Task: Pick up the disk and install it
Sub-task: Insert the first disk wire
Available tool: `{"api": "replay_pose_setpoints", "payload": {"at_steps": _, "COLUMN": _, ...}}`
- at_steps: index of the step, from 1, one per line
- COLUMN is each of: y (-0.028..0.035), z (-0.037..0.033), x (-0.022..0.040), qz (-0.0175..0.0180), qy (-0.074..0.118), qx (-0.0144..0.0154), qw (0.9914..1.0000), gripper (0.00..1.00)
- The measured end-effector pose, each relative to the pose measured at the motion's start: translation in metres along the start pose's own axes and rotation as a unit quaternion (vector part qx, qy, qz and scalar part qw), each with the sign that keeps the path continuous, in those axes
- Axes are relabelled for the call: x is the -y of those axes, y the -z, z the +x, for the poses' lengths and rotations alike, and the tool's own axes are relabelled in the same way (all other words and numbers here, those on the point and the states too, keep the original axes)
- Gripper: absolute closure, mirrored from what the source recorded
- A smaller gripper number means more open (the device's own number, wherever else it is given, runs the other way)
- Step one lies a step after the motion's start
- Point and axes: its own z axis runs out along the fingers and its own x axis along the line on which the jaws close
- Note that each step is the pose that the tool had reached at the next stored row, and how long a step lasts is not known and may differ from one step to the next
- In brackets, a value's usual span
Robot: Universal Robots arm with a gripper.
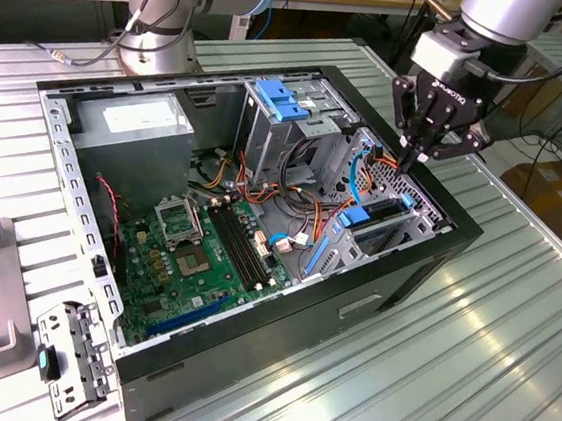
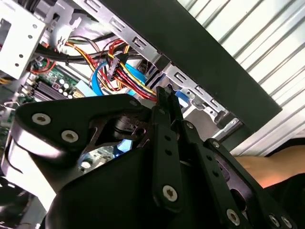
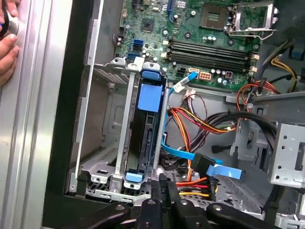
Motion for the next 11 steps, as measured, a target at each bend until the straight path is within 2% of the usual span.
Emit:
{"api": "replay_pose_setpoints", "payload": {"at_steps": 2, "y": -0.0002, "z": 0.0000, "x": 0.0000, "qz": -0.0010, "qy": -0.020, "qx": -0.0003, "qw": 0.99980, "gripper": 0.84}}
{"api": "replay_pose_setpoints", "payload": {"at_steps": 4, "y": -0.0004, "z": 0.0000, "x": 0.0000, "qz": -0.0022, "qy": -0.041, "qx": -0.0007, "qw": 0.99914, "gripper": 0.84}}
{"api": "replay_pose_setpoints", "payload": {"at_steps": 6, "y": -0.0005, "z": 0.0000, "x": 0.0000, "qz": -0.0034, "qy": -0.065, "qx": -0.0011, "qw": 0.99787, "gripper": 0.84}}
{"api": "replay_pose_setpoints", "payload": {"at_steps": 8, "y": -0.0007, "z": 0.0000, "x": 0.0000, "qz": -0.0046, "qy": -0.088, "qx": -0.0015, "qw": 0.99612, "gripper": 0.84}}
{"api": "replay_pose_setpoints", "payload": {"at_steps": 9, "y": -0.0007, "z": 0.0000, "x": 0.0000, "qz": -0.0047, "qy": -0.092, "qx": -0.0016, "qw": 0.99574, "gripper": 0.84}}
{"api": "replay_pose_setpoints", "payload": {"at_steps": 11, "y": -0.0007, "z": 0.0000, "x": 0.0000, "qz": -0.0048, "qy": -0.093, "qx": -0.0016, "qw": 0.99567, "gripper": 0.84}}
